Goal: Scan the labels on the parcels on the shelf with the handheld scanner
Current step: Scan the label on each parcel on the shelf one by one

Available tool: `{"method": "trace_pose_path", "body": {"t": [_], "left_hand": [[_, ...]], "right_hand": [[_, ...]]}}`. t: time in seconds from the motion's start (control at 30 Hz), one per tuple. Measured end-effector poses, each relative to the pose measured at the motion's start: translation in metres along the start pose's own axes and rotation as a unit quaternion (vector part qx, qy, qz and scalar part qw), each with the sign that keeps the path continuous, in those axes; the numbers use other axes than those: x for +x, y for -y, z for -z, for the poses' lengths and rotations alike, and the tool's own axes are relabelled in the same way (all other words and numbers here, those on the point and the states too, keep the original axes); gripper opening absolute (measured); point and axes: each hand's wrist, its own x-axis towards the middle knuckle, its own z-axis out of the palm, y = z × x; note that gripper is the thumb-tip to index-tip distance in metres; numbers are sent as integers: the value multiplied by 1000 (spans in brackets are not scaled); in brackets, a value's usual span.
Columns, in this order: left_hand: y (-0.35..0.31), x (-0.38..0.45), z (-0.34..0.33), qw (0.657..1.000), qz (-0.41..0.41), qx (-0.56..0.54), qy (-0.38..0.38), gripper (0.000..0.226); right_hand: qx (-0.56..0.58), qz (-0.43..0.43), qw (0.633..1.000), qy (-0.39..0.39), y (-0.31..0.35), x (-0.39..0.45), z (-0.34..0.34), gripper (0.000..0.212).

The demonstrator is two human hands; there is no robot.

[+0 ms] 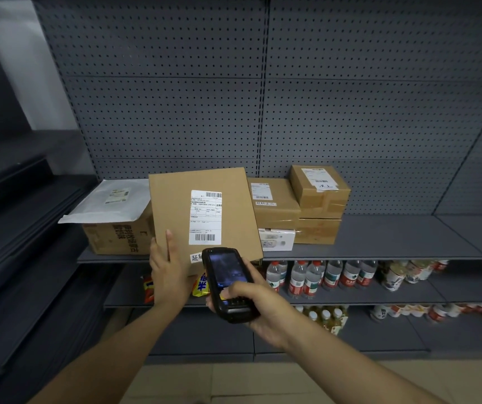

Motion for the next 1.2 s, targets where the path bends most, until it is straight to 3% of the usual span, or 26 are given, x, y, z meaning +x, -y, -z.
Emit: {"method": "trace_pose_path", "body": {"t": [0.47,0.67,0.9,1.0,1.2], "left_hand": [[-84,83,-6,991,-30,-128,34,126],[-120,143,-28,986,-67,-132,75,123],[-132,217,-67,980,-53,-123,150,120],[-140,245,-83,973,-38,-134,183,117],[-148,279,-114,962,-15,-151,226,116]], "right_hand": [[-34,54,992,-106,52,48,52,63],[-26,75,988,-130,86,95,79,60],[-22,106,975,-194,117,159,105,62],[-21,102,971,-216,129,185,112,49],[-26,129,956,-262,136,226,135,81]]}}
